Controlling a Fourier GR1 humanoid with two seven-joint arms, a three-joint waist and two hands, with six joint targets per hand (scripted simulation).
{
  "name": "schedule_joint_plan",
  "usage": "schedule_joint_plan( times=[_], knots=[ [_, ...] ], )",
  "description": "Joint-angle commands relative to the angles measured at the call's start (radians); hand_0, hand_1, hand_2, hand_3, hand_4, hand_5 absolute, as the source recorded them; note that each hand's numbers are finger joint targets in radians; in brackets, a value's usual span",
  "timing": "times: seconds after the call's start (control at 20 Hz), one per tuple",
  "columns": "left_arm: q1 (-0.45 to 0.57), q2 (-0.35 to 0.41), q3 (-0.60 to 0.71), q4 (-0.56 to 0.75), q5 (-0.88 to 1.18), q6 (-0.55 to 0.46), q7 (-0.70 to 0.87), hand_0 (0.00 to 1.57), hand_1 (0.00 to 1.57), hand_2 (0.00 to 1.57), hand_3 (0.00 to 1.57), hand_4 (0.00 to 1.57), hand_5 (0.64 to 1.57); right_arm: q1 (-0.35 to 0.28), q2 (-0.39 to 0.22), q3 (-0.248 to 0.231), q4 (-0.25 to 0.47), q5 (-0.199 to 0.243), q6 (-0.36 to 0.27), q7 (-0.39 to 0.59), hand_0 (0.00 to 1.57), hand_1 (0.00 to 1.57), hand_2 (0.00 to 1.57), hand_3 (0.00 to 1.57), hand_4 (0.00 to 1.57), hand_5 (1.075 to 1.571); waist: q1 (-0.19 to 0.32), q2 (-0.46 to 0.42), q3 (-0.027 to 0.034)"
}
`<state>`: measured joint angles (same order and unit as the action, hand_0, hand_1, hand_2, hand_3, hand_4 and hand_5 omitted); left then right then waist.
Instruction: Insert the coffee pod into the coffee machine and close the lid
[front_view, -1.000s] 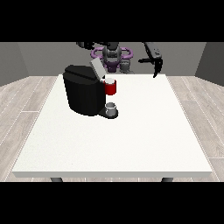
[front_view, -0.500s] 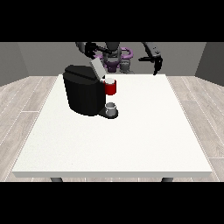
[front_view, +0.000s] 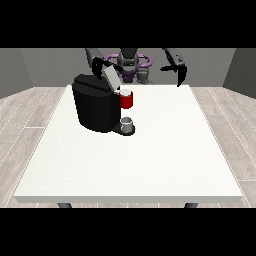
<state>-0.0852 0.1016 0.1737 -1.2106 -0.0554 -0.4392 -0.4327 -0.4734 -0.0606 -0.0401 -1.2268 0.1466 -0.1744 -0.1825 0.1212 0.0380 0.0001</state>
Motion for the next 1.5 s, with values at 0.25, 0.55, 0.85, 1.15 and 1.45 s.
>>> schedule_joint_plan(
  times=[0.25, 0.55, 0.85, 1.15, 1.45],
  knots=[
    [0.015, 0.009, -0.018, 0.006, -0.012, 0.025, -0.039, 0.00, 0.00, 0.00, 0.00, 0.29, 1.571, -0.101, -0.028, -0.046, 0.135, -0.012, 0.014, -0.032, 0.00, 0.00, 0.00, 0.00, 0.44, 1.571, 0.000, 0.036, -0.0001],
    [-0.016, 0.023, -0.017, -0.028, 0.024, -0.011, -0.003, 0.00, 0.00, 0.00, 0.00, 0.40, 1.571, -0.162, -0.043, -0.069, 0.169, -0.015, -0.005, -0.043, 0.00, 0.00, 0.00, 0.00, 0.24, 1.571, 0.039, 0.081, -0.0002],
    [-0.059, 0.019, 0.003, 0.034, 0.023, 0.027, -0.016, 0.00, 0.00, 0.00, 0.00, 0.35, 1.571, -0.227, -0.026, -0.038, 0.153, -0.002, 0.002, 0.024, 0.00, 0.00, 0.00, 0.00, 0.43, 1.571, 0.030, 0.084, -0.0004],
    [-0.070, 0.060, 0.008, 0.075, 0.025, -0.017, -0.055, 0.00, 0.00, 0.00, 0.00, 0.35, 1.571, -0.258, 0.023, 0.027, 0.165, 0.066, -0.054, 0.027, 0.00, 0.00, 0.00, 0.00, 0.36, 1.571, 0.060, 0.080, -0.0006],
    [-0.143, 0.055, 0.013, 0.101, 0.042, -0.013, -0.003, 0.00, 0.00, 0.00, 0.00, 0.39, 1.571, -0.313, 0.039, 0.061, 0.149, 0.111, -0.118, 0.086, 0.00, 0.00, 0.00, 0.00, 0.37, 1.571, 0.078, 0.114, -0.0007]
  ],
)
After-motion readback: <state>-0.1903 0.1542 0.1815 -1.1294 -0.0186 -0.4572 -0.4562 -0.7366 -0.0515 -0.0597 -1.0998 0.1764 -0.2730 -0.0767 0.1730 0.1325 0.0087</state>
